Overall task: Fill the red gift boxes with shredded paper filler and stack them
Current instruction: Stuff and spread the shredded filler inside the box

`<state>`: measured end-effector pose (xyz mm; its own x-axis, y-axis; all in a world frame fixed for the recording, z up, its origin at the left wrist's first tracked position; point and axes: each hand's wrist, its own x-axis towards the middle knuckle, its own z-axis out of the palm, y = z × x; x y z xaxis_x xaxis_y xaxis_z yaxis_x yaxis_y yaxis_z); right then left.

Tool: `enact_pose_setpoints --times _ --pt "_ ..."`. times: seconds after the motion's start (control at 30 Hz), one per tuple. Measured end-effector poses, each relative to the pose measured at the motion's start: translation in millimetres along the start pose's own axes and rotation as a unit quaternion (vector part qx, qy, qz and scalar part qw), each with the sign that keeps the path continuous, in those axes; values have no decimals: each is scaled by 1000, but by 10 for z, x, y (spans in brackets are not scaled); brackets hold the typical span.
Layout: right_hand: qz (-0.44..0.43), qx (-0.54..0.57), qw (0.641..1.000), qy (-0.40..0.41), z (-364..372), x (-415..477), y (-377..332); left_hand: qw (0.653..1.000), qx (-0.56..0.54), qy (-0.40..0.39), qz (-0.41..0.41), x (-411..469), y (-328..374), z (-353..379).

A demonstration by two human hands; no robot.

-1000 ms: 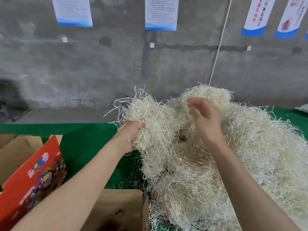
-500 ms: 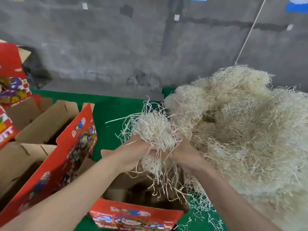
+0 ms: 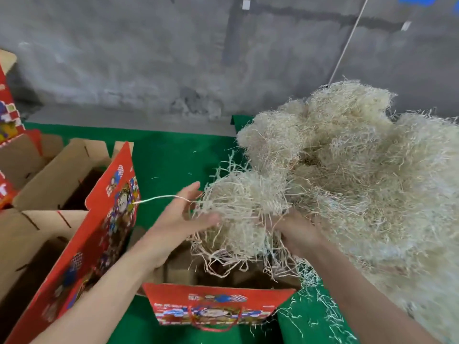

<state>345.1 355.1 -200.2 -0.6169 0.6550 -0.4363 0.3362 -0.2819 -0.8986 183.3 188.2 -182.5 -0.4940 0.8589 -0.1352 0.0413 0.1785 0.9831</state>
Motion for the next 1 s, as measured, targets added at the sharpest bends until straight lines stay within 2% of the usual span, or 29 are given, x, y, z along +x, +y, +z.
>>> enact_pose_setpoints --times 0.07,0.1,0.17,0.23,0.3,0.37,0.43,0.5,0.57,0.63,0.7,0.8,0.9,1.0 --pt "-27 -70 990 -123 141 -35 19 993 -14 -70 -89 34 -75 171" --pt "-38 -54 987 -148 166 -46 27 991 -29 -62 -112 56 -127 198" --pt "-52 40 980 -186 84 -18 60 988 -79 9 -132 115 -219 129" --pt "-77 52 974 -209 -13 -36 92 974 -154 72 -151 172 -324 9" --pt "-79 -49 980 -177 9 -83 171 968 -172 99 -152 206 -405 -47" --pt "-99 -123 974 -163 141 -97 266 972 -169 47 -157 185 -456 -14" --pt "-118 -137 969 -169 323 -84 324 973 -128 -22 -192 154 -505 52" --pt "-137 -140 969 -148 401 -36 412 972 -96 -35 -212 164 -569 60" --pt "-129 -165 973 -93 397 -2 433 977 -62 5 -203 193 -585 35" --pt "-89 -165 981 -44 251 38 444 976 -29 87 -197 222 -635 -57" --pt "-40 -109 993 -27 54 56 440 967 -22 146 -208 215 -683 -195" --pt "2 -39 999 22 -202 63 470 957 -18 172 -234 197 -780 -358" --pt "-8 -66 998 12 -240 6 477 965 -34 112 -237 163 -764 -340" --pt "-42 -51 995 -81 -71 -24 455 974 -85 -46 -206 158 -709 -264"
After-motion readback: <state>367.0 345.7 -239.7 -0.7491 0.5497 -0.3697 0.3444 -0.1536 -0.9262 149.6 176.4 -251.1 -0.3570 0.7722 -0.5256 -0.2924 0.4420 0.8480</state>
